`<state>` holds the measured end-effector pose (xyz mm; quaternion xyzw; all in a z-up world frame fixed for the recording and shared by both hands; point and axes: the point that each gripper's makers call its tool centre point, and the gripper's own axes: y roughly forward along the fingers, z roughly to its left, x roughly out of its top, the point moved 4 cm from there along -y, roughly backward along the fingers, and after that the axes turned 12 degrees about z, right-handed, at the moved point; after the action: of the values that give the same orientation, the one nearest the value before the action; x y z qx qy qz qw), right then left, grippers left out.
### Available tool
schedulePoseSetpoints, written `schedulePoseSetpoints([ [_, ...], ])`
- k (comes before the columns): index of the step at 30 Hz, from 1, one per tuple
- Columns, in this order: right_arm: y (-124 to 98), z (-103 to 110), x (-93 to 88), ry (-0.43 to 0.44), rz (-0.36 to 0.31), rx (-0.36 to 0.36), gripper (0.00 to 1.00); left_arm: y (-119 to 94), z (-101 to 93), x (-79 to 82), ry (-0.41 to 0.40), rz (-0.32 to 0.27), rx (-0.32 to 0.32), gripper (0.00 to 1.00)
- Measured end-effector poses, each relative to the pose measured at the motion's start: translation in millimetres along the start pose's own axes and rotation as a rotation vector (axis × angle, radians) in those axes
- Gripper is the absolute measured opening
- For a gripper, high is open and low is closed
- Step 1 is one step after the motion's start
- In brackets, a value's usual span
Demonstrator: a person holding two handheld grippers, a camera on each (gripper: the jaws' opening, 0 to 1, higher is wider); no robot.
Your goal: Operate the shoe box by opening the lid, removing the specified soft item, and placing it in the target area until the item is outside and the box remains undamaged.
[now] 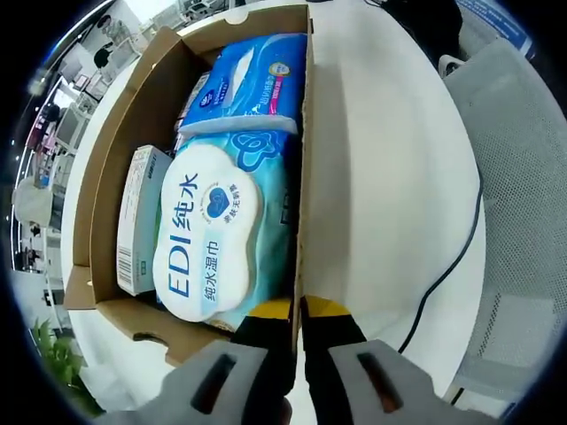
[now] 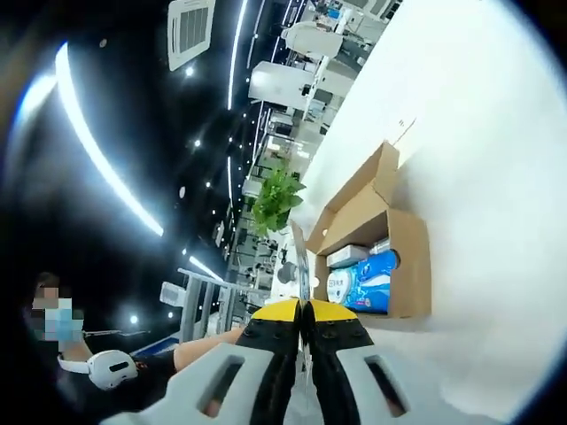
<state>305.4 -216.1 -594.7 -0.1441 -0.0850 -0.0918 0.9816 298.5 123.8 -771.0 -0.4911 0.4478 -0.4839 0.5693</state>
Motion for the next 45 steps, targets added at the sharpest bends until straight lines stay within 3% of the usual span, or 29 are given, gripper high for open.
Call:
schedulePoseSetpoints([
  [2, -8.4, -0.3, 4.1, -0.006, 0.007, -0.012, 0.00, 0.2, 0.2, -0.1, -0.001, 0.001, -0.001, 0.01],
  [5, -15.6, 1.0, 4.9, -0.055, -0.003, -0.105, 0.00, 0.4, 0.3, 0.1, -0.001, 0.000, 0.000, 0.01],
  [15, -36.2, -1.0, 26.8, -0.072, 0.035, -0.124, 0.00, 0.4, -0.4, -0.5, 0.012, -0.006, 0.009, 0.01],
  [23, -42.1, -50.2, 36.6, -0.056, 0.097, -0.335, 0.00, 0.7, 0.8, -0.5, 0.009, -0.003, 0.004, 0.01],
  [28, -32.7, -75.8, 36.1, -0.011, 0.115, -0.417, 0.00, 0.7, 1.3, -0.4, 0.005, -0.001, 0.004, 0.01],
  [32, -12.4, -71.8, 19.6, -0.019, 0.135, -0.433, 0.00, 0.8, 1.4, -0.3, 0.001, 0.010, 0.006, 0.01],
  [38, -2.7, -78.2, 13.8, -0.007, 0.145, -0.469, 0.00, 0.5, 2.1, -1.2, 0.004, 0.015, 0.005, 0.01],
  [43, -5.5, -93.0, 33.3, 0.025, 0.131, -0.499, 0.00, 0.5, 2.3, -2.0, 0.006, 0.005, 0.010, 0.01],
  [45, -4.6, -96.1, 40.1, 0.039, 0.139, -0.475, 0.00, 0.9, 2.4, -2.0, 0.010, 0.007, 0.011, 0.01],
])
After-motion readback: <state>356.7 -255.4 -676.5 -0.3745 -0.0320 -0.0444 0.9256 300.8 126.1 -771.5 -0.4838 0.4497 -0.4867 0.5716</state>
